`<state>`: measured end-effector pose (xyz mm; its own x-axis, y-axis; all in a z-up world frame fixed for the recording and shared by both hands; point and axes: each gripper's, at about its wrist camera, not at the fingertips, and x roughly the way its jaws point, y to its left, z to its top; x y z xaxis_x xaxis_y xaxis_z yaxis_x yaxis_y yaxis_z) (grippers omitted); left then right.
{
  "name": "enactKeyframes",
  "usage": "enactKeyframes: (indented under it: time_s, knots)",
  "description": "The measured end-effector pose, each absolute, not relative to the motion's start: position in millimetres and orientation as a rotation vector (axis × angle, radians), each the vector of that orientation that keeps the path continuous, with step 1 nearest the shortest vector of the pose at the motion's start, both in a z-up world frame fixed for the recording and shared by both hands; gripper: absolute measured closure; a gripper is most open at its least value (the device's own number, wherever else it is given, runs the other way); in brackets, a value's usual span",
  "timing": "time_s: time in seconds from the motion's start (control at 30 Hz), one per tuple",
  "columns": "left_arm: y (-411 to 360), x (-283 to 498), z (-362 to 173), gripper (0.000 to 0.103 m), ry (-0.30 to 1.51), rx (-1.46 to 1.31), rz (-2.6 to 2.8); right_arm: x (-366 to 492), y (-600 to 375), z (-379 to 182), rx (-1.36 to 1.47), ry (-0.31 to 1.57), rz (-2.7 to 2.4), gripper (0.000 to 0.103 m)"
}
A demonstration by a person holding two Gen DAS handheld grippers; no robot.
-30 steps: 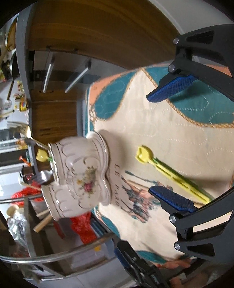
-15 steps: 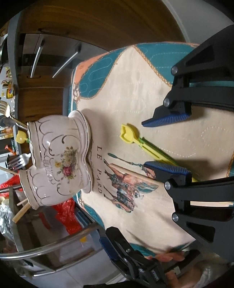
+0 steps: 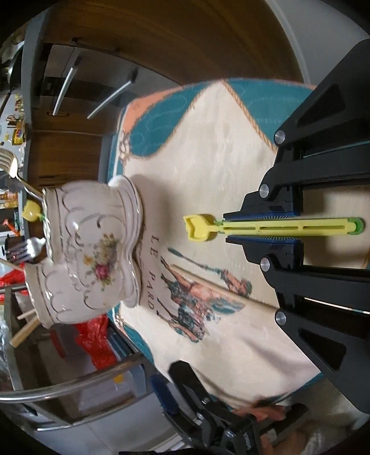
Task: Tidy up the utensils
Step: 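Grasp the yellow-green plastic utensil with the right tool while the left grasps the last chopstick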
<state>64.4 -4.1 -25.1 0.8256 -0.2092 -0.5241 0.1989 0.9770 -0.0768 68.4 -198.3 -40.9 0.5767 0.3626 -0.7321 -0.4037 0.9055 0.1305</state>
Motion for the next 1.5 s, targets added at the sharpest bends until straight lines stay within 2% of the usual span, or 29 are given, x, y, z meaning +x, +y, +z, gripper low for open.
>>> enactKeyframes:
  time_s: [0.3,0.37,0.43,0.47,0.53,0.6,0.73,0.8,1.0,1.1,1.5]
  knots:
    - [-46.1,68.3,-32.7,0.006,0.726,-0.002,-0.285,77.9,-234.7,-35.4,0.041,0.81,0.433,0.092]
    - [-59.9,67.5,-35.1,0.011,0.748,0.008,-0.306,77.5,-235.9,-35.5,0.045,0.808,0.441,0.092]
    - [-76.2,66.8,-38.7,0.026,0.761,0.064,-0.301,76.7,-236.3,-35.4,0.039,0.805,0.444,0.092]
    - [-81.8,66.3,-40.3,0.029,0.765,0.082,-0.302,75.7,-236.2,-35.1,0.034,0.802,0.438,0.092]
    - [-91.4,66.9,-44.5,0.045,0.78,0.118,-0.287,74.4,-235.1,-35.0,0.019,0.798,0.427,0.092]
    - [-95.3,70.0,-50.1,0.052,0.804,0.129,-0.267,73.2,-234.7,-34.7,0.011,0.793,0.42,0.092]
    - [-93.2,71.4,-55.7,0.081,0.825,0.129,-0.267,70.6,-235.1,-33.3,0.007,0.786,0.425,0.092]
    - [-88.6,73.7,-55.0,0.089,0.839,0.116,-0.287,70.0,-235.2,-33.3,0.007,0.785,0.427,0.092]
    - [-74.1,75.8,-51.1,0.091,0.875,0.088,-0.337,69.5,-234.5,-33.0,0.008,0.788,0.435,0.092]
    - [-68.2,77.5,-47.4,0.098,0.894,0.128,-0.344,67.9,-230.6,-33.2,0.0,0.793,0.451,0.092]
    - [-40.8,73.5,-43.2,0.098,0.93,0.255,-0.321,62.0,-211.6,-38.2,-0.055,0.833,0.543,0.092]
